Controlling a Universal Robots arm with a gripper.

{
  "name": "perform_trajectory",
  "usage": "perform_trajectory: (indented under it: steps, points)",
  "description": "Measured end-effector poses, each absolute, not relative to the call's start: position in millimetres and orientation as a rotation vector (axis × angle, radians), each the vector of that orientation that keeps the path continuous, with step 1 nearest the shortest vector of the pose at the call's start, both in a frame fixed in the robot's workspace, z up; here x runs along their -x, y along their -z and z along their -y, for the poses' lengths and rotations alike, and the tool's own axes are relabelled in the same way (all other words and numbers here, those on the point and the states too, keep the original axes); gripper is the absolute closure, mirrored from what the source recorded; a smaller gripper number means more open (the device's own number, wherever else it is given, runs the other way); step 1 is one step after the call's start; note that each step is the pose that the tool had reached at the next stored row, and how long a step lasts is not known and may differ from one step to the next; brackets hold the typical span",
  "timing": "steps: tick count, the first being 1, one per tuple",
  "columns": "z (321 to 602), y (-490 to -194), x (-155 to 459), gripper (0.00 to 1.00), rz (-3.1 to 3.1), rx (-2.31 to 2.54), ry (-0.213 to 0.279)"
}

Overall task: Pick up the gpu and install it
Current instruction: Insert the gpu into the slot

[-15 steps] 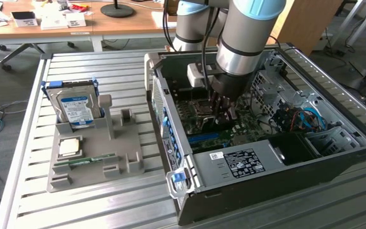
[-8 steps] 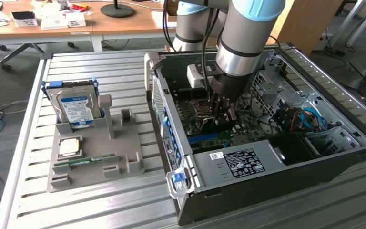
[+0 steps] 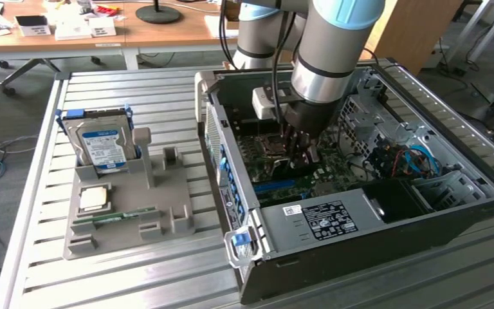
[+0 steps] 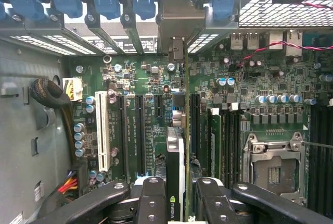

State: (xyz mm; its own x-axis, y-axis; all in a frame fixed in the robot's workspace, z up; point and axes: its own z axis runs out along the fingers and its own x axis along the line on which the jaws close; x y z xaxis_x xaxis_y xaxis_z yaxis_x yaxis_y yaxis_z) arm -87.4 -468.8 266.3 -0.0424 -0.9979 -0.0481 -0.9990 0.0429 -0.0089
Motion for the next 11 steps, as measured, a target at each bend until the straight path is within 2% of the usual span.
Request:
perform_trajectory:
  steps: [11]
  points:
    - [468.8, -263.5, 87.4, 0.73, -2.239, 2.145, -0.042]
